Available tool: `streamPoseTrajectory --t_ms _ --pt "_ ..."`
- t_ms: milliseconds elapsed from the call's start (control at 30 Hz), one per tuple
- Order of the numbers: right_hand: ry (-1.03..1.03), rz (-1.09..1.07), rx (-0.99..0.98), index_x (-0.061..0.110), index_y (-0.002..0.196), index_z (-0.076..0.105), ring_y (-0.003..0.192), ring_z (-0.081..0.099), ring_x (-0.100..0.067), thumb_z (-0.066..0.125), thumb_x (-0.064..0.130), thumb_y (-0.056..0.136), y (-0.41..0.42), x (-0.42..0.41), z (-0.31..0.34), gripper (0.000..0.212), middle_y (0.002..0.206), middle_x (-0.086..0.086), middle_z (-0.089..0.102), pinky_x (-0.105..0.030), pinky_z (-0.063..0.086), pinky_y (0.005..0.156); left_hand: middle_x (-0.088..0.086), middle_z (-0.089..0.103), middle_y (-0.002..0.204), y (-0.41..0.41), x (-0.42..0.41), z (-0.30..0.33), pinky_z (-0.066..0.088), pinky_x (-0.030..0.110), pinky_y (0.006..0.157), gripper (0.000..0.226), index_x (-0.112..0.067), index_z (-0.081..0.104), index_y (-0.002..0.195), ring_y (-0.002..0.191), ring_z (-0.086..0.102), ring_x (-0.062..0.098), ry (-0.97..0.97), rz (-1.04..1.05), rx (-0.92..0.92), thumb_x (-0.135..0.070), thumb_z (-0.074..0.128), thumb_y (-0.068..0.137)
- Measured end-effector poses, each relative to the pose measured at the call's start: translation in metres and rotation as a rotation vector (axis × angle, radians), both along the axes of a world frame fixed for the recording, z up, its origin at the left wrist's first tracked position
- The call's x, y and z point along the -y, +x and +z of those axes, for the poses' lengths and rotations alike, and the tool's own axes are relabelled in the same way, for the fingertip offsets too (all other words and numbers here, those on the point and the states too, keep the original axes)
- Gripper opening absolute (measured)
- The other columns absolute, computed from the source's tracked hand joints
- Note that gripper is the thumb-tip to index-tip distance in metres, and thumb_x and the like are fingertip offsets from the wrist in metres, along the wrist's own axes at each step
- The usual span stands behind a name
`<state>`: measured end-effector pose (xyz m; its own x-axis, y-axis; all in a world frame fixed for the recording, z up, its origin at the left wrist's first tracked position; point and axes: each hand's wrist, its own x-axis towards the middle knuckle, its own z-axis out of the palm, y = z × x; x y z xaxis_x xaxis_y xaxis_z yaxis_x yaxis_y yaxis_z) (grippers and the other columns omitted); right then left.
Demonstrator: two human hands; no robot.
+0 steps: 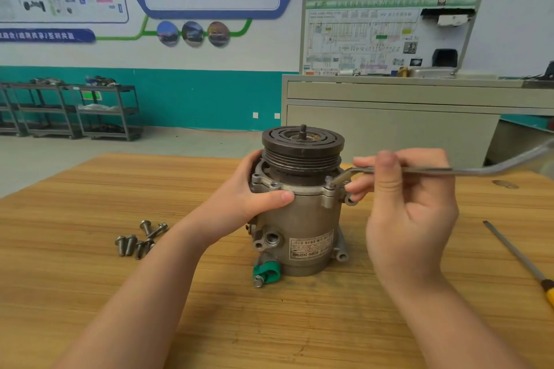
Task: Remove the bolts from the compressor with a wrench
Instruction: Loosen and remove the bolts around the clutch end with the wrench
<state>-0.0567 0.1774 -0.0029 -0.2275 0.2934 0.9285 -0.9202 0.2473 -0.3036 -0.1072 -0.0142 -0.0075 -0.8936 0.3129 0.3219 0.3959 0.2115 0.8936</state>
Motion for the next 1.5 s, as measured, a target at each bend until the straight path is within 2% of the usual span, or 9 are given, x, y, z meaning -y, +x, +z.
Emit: streamPoseTrajectory --t_ms 167,267,400,467,567,933,1133,1333,1500 --pt "0.256 -0.179 -0.165 0.006 0.094 0.057 0.066 0.055 -0.011 0.041 0.031 0.105 0.0 0.012 -0.013 0.032 0.077 -0.003 0.058 -0.016 0.044 0.063 -0.022 0.055 0.125 -0.001 0.001 0.0 0.051 0.011 0.077 0.098 -0.041 0.031 0.14 0.106 0.059 -0.008 0.001 0.007 -0.01 -0.055 0.08 0.056" --pt "-0.04 0.039 -0.044 0.025 0.095 0.047 0.055 0.053 -0.018 0.034 0.03 0.105 0.002 0.019 -0.011 0.018 0.078 -0.006 0.059 -0.023 0.041 0.055 -0.025 0.054 0.124 0.001 0.0 0.0 0.05 0.009 0.075 0.097 -0.043 0.03 0.138 0.103 0.058 -0.013 -0.002 0.003 -0.01 -0.057 0.078 0.055" --pt "-0.555 0.441 0.406 0.017 0.088 0.041 0.04 0.049 -0.016 0.031 0.017 0.105 -0.01 -0.005 0.005 0.02 0.062 -0.003 0.066 -0.02 0.04 0.044 -0.026 0.054 0.12 0.0 0.0 -0.001 0.048 0.006 0.072 0.085 -0.042 0.032 0.134 0.1 0.058 -0.015 0.007 0.006 -0.012 -0.044 0.085 0.067" --pt "-0.675 0.679 0.632 0.014 0.089 0.046 0.045 0.056 -0.015 0.035 0.021 0.106 -0.019 -0.018 0.01 0.021 0.063 -0.007 0.068 -0.021 0.046 0.046 -0.025 0.055 0.12 0.0 0.0 -0.001 0.049 0.007 0.072 0.081 -0.041 0.032 0.135 0.099 0.059 -0.015 0.016 0.004 -0.011 -0.04 0.081 0.071" --pt "-0.711 0.747 0.591 0.013 0.089 0.046 0.054 0.063 -0.016 0.034 0.024 0.106 -0.023 -0.023 0.012 0.024 0.069 -0.009 0.07 -0.022 0.052 0.052 -0.025 0.056 0.12 0.0 0.0 0.0 0.05 0.009 0.074 0.081 -0.041 0.034 0.135 0.102 0.059 -0.012 0.014 0.0 -0.007 -0.041 0.08 0.068" --pt "0.031 -0.004 -0.045 0.033 0.097 0.045 0.059 0.063 -0.011 0.041 0.033 0.104 -0.003 -0.003 -0.005 0.008 0.077 0.001 0.062 -0.024 0.051 0.059 -0.023 0.057 0.121 -0.001 0.0 -0.001 0.05 0.009 0.075 0.077 -0.043 0.035 0.132 0.104 0.059 -0.011 0.006 -0.007 -0.011 -0.039 0.078 0.068" --pt "0.36 -0.211 -0.237 0.009 0.09 0.051 0.079 0.056 -0.014 0.043 0.033 0.103 -0.001 0.011 -0.017 0.028 0.082 -0.01 0.06 -0.011 0.046 0.077 -0.015 0.058 0.128 -0.001 0.0 -0.001 0.05 0.011 0.08 0.094 -0.031 0.036 0.141 0.111 0.059 -0.004 0.012 -0.012 -0.029 -0.047 0.081 0.06" --pt "-0.498 0.282 0.277 0.02 0.09 0.043 0.045 0.053 -0.019 0.03 0.022 0.104 -0.007 0.006 -0.004 0.019 0.069 -0.004 0.066 -0.025 0.045 0.049 -0.023 0.055 0.122 0.0 -0.001 0.0 0.049 0.007 0.074 0.078 -0.042 0.034 0.133 0.103 0.058 -0.013 0.002 0.005 -0.012 -0.04 0.077 0.067" --pt "-0.701 0.651 0.528 0.014 0.094 0.043 0.049 0.061 -0.016 0.035 0.024 0.106 -0.024 -0.025 0.019 0.018 0.065 -0.007 0.069 -0.023 0.05 0.049 -0.027 0.053 0.12 0.0 0.0 0.0 0.048 0.005 0.071 0.084 -0.042 0.032 0.134 0.098 0.057 -0.018 0.015 0.007 -0.014 -0.043 0.079 0.064"
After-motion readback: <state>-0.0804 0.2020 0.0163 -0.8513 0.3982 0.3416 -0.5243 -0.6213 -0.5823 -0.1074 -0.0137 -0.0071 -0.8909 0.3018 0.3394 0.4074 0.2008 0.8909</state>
